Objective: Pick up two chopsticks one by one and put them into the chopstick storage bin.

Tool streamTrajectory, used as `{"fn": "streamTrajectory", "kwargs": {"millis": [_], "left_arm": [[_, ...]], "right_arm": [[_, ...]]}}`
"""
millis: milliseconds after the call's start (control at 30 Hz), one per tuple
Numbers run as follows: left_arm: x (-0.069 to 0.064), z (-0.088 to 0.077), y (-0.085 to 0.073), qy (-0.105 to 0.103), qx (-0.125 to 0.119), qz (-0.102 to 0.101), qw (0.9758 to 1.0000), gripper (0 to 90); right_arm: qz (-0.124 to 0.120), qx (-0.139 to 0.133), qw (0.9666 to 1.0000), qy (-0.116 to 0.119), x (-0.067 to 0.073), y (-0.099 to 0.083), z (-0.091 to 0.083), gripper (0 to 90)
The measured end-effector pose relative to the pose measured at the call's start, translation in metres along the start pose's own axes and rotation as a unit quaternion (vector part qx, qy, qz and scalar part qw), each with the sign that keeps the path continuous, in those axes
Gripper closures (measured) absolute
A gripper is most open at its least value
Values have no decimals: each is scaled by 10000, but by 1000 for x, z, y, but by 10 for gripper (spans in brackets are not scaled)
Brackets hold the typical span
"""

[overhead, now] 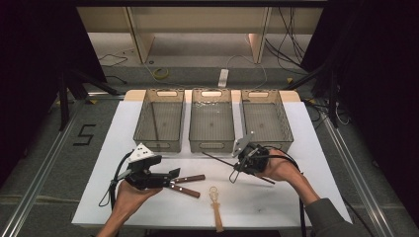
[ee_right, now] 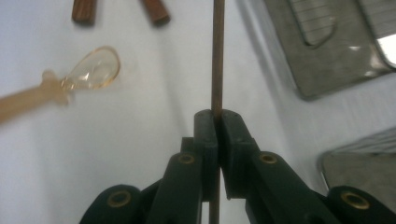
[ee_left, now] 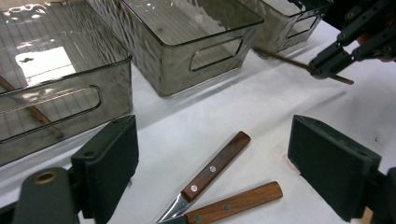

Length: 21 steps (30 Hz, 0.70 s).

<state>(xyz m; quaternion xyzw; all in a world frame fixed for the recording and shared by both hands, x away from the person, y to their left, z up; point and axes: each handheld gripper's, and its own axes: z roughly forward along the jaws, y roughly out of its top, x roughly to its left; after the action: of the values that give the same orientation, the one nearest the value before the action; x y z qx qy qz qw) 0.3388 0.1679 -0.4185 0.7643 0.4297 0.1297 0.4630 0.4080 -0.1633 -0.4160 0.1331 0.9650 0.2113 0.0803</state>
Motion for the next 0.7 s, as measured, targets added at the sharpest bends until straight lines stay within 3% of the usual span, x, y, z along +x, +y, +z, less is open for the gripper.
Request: {"fn": "streamTrajectory", "kwargs": {"millis": [133, 267, 433, 567, 700], "left_arm": [[0, 0, 0, -16, -2, -13, 10000, 158], [-1, 2, 1, -84, 6, -104, 9999, 158], [-5, 5, 2, -214, 30, -166, 9996, 158], [-11, 11, 2, -349, 60, -222, 9991, 159], [-20, 17, 4, -413, 144, -78, 9990, 159]], "right_arm": [[396, -135, 9991, -106, -2, 1, -3, 863], [824, -403, 9957, -89, -6, 3, -6, 863], [1151, -573, 9917, -73, -6, 10, -10, 863], [1234, -617, 9904, -68, -3, 17, -9, 863], [1030, -565, 9930, -95, 4, 28, -6, 863]]}}
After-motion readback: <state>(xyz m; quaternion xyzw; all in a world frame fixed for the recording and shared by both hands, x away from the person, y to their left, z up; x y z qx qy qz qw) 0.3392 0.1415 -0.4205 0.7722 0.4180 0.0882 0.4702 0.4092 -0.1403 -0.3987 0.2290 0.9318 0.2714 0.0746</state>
